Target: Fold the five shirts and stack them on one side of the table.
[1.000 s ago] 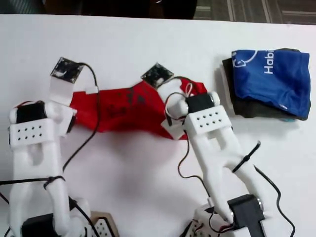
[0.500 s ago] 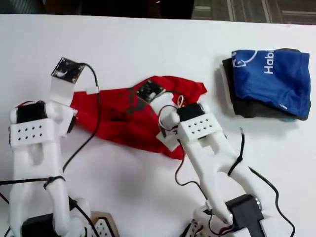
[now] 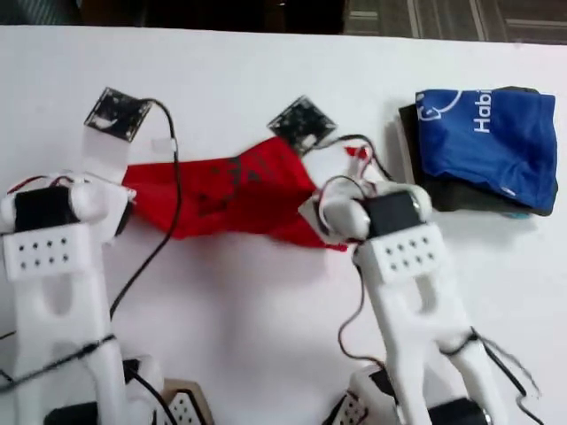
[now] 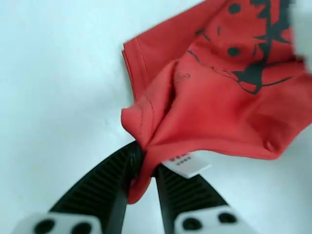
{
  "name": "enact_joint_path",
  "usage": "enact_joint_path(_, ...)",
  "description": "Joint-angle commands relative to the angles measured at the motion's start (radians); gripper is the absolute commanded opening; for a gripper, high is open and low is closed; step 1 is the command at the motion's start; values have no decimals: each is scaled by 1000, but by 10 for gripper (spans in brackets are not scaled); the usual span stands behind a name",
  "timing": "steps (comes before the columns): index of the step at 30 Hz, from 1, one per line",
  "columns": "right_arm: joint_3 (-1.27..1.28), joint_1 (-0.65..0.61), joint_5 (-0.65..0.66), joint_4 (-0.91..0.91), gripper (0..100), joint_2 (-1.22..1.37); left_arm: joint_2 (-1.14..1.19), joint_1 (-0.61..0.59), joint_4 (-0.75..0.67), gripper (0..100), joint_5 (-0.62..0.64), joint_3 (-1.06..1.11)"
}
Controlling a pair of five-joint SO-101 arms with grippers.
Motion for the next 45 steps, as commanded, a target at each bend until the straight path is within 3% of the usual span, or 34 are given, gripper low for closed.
enact_joint_path(1,-41,21,26,12,19,-127,-83,35,31,26,12,-74)
enact_joint_path(9,-72,41,31,94,19,-176,-160,72,51,26,54,-110)
enact_joint_path(20,-414,188,38,173,19,-309,-385,72,55,26,68,-162)
enact_joint_path(37,-887,197,68,358,19,-341,-664,68,18,25,69,-168)
enact_joint_path(45,-1030,202,68,372,19,-341,-687,68,32,25,124,-219)
